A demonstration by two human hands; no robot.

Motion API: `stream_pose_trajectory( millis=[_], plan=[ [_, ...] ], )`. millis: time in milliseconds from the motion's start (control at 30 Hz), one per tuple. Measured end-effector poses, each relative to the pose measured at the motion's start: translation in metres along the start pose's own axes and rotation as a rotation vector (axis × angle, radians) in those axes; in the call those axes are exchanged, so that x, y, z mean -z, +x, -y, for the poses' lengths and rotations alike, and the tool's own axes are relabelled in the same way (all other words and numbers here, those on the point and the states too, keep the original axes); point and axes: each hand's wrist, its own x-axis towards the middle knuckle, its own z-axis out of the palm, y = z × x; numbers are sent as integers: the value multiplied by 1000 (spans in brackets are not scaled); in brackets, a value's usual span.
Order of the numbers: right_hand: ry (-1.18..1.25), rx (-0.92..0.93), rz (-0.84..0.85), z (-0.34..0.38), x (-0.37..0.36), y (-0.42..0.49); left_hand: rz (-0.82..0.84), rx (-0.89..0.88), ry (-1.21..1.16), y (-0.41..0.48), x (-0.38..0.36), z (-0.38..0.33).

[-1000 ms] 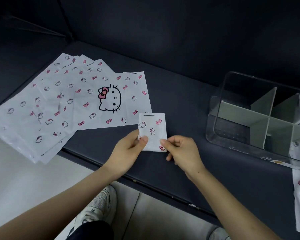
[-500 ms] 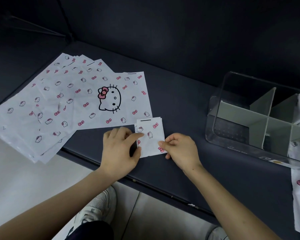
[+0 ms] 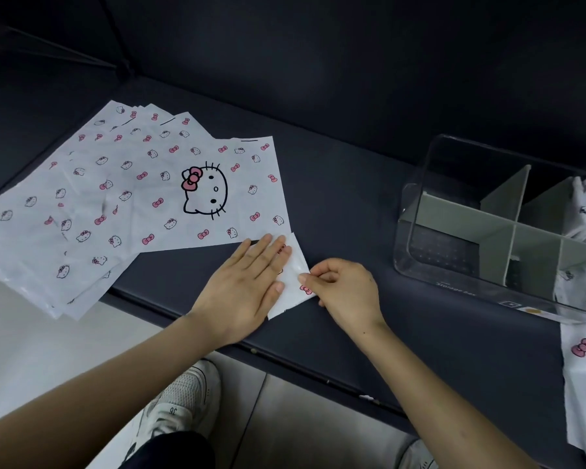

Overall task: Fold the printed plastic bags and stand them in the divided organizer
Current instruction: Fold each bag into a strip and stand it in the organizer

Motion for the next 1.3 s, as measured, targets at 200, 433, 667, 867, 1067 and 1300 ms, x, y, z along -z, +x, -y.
stream_pose_trajectory(
  millis=[200, 433, 667, 867, 1067, 1300],
  plan=[
    [3, -28, -153, -2, -6, -18, -40, 130, 8, -4, -4, -16],
    [75, -154, -18, 10, -11, -8, -46, 157, -5, -4, -3, -21],
    [30, 19, -9, 14, -3, -12, -160, 302, -373, -4, 12, -15],
    [298, 182, 216, 18, 66, -23, -1, 581, -1308, 23, 81, -17],
    [720, 42, -1, 0, 122, -32, -66, 463, -1626, 52, 108, -79],
    [987, -66, -198, -33, 172, -61, 97, 422, -1697, 117, 112, -152]
  ],
)
